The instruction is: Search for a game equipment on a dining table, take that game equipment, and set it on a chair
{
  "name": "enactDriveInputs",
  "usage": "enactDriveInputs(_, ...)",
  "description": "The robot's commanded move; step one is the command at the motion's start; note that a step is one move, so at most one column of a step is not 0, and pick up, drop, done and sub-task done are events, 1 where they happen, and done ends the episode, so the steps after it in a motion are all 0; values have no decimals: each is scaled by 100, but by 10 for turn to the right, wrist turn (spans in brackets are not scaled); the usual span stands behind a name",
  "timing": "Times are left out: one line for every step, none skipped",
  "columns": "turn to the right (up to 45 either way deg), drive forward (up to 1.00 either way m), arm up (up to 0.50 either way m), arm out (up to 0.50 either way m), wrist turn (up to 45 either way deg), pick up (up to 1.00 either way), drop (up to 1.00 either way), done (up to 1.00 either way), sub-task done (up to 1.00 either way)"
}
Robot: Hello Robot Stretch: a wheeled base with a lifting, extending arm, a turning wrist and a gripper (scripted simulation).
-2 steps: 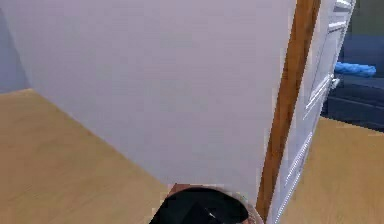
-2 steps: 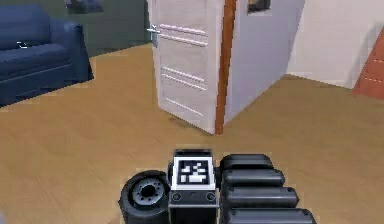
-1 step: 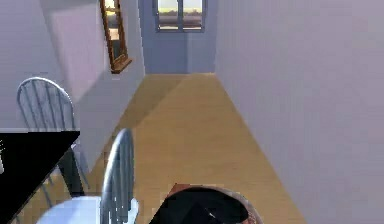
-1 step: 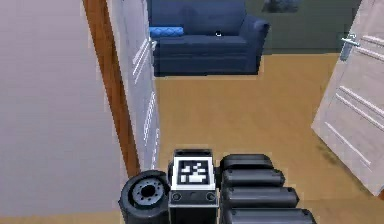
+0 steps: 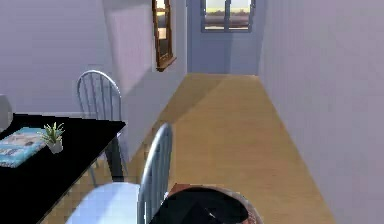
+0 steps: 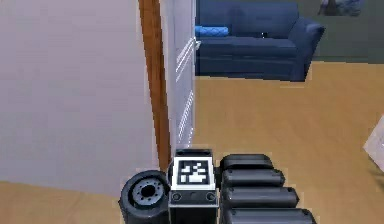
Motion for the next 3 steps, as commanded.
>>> enactDriveInputs(0,30,0,0,0,0,0,0,0)
enactDriveInputs(-450,0,0,0,0,0,0,0,0)
enactDriveInputs(-450,0,0,0,0,0,0,0,0)
